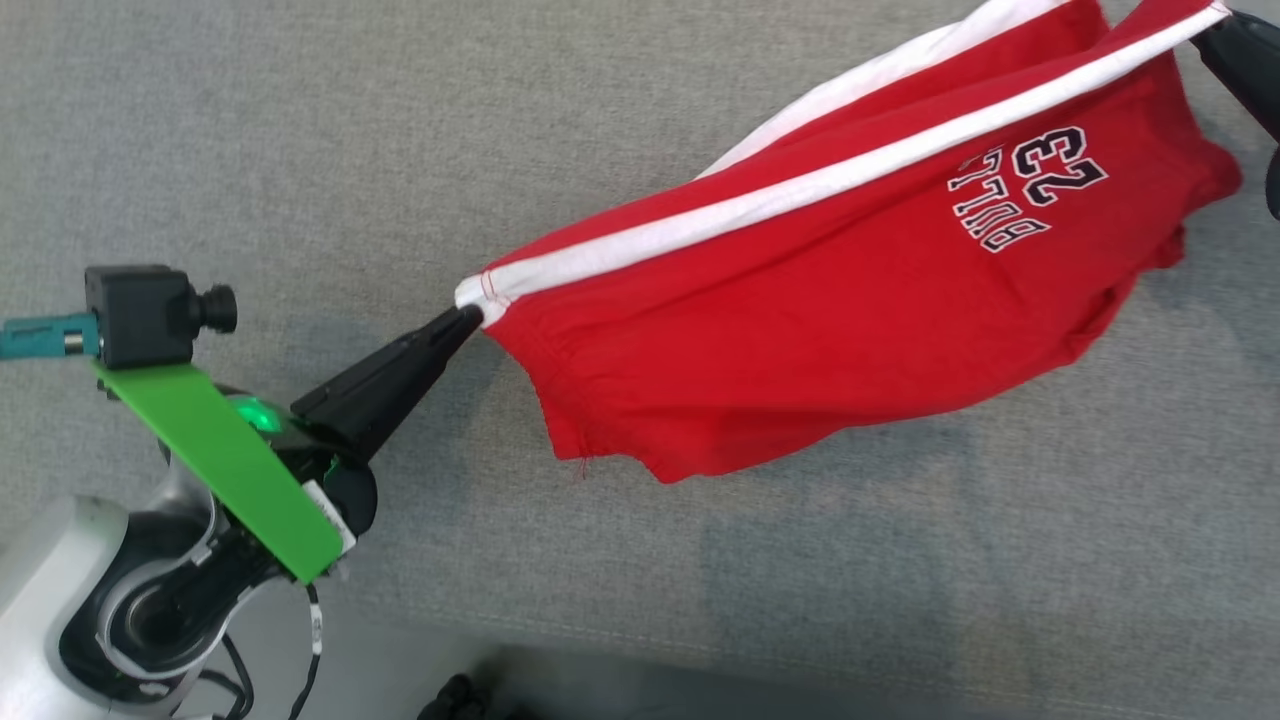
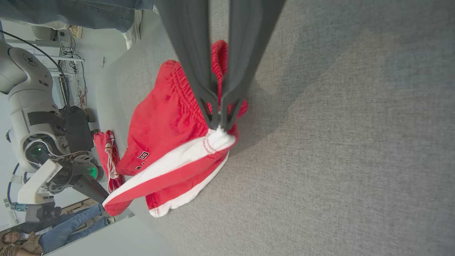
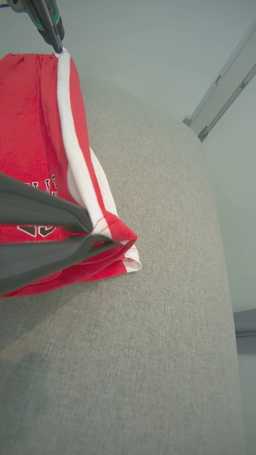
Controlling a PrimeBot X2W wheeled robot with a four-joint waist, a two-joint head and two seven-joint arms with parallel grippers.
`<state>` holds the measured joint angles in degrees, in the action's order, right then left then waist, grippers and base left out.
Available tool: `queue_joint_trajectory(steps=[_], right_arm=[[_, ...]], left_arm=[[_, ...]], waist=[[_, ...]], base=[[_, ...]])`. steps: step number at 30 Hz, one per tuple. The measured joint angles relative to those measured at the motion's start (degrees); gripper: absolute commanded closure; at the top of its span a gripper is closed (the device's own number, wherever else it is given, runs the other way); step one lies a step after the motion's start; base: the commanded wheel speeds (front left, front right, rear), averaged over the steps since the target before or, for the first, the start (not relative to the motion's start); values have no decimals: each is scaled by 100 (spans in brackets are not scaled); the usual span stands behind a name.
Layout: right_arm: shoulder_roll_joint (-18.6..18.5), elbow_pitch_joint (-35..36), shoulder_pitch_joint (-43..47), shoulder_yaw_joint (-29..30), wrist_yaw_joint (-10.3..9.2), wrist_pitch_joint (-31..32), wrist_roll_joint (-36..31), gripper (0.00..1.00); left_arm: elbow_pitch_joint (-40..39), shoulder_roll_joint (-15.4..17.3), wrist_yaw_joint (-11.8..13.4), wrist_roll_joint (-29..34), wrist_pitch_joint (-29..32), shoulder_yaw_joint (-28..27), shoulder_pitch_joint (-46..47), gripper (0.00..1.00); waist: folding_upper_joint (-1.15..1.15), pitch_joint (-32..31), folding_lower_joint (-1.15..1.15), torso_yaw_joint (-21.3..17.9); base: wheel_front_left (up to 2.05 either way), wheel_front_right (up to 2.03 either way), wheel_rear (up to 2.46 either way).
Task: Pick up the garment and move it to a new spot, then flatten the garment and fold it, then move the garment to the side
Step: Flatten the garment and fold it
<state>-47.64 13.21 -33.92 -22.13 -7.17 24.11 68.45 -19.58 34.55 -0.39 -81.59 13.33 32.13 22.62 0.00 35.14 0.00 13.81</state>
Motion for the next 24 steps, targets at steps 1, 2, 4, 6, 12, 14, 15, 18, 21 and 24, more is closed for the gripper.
queue_joint_trajectory(steps=[1,2,4,6,12,14,15,18,21,24], right_arm=[[41,-67,-73,-48,0,46,-57,100],[91,-120,-147,-96,0,91,-113,100],[203,-248,-298,-176,0,119,-210,100],[296,-410,-413,-270,-1,168,-298,100],[612,-918,-678,-426,-1,170,-577,0],[699,-1045,-689,-480,-1,165,-609,0],[744,-1110,-700,-489,0,161,-636,0],[882,-1300,-762,-575,2,140,-655,0],[969,-1505,-772,-666,2,113,-714,0],[989,-1692,-759,-770,1,114,-765,0]], left_arm=[[74,-49,0,-1,25,7,70,100],[135,-96,1,-2,30,9,128,100],[267,-187,1,-33,82,65,246,100],[396,-302,0,-42,133,140,343,100],[782,-502,-2,-41,224,231,515,0],[895,-552,-1,-41,219,225,551,0],[959,-566,-1,-41,216,221,563,0],[1092,-593,-1,-41,216,230,565,0],[1191,-613,-1,-20,216,275,565,0],[1282,-612,16,88,104,283,563,0]], waist=[[0,52,0,47],[0,104,0,90],[0,201,0,171],[0,277,0,251],[0,365,0,391],[0,324,0,392],[0,297,0,385],[0,190,0,343],[0,68,1,284],[0,-68,0,210]], base=[[0,0,0],[0,0,0],[0,0,0],[0,0,0],[0,0,0],[0,0,0],[0,0,0],[0,0,0],[0,0,0],[0,0,0]])
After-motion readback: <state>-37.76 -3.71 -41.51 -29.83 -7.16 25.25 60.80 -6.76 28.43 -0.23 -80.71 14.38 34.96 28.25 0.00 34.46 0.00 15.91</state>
